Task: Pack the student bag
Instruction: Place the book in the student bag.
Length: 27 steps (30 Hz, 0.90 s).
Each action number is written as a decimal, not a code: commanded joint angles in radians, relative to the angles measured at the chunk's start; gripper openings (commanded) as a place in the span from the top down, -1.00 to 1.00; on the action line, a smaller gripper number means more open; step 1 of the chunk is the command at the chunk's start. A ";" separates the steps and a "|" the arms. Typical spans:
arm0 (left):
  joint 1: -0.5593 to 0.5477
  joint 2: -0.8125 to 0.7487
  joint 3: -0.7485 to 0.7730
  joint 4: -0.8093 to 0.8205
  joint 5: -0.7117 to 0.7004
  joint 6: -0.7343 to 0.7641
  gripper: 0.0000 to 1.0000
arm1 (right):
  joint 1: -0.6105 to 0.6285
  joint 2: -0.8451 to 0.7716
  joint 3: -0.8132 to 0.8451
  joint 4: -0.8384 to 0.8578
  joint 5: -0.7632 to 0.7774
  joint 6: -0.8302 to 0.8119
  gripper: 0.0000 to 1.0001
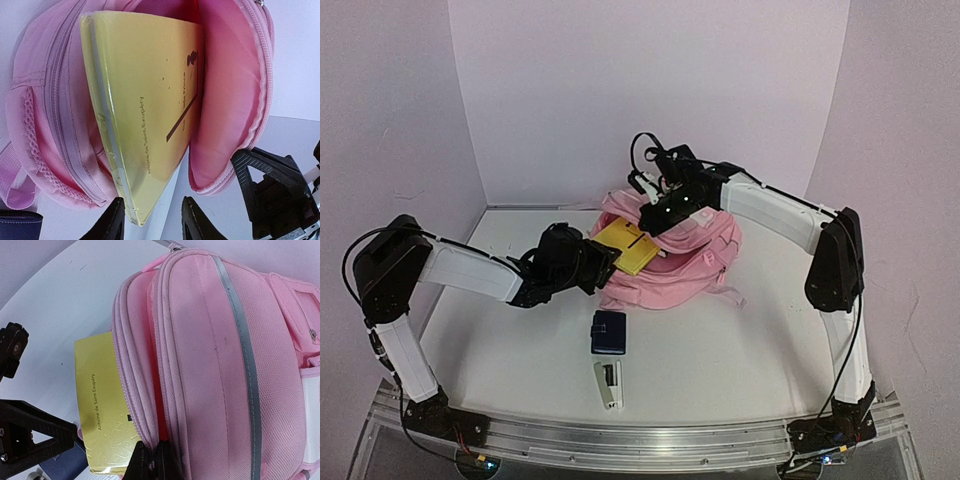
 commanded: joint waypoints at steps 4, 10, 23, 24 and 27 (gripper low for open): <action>0.031 0.071 0.046 0.100 0.033 -0.005 0.41 | 0.031 -0.097 -0.022 0.007 0.013 -0.014 1.00; 0.043 0.113 0.108 0.098 0.059 0.058 0.69 | 0.077 -0.138 -0.028 -0.002 0.009 -0.048 1.00; 0.056 0.236 0.330 0.066 0.124 0.221 0.78 | 0.111 -0.189 0.005 -0.028 -0.039 -0.057 1.00; 0.058 0.255 0.353 0.066 0.134 0.226 0.78 | 0.111 -0.191 0.011 -0.029 -0.040 -0.056 1.00; 0.061 0.312 0.418 0.085 0.162 0.255 0.79 | 0.110 -0.196 0.020 -0.030 -0.040 -0.056 1.00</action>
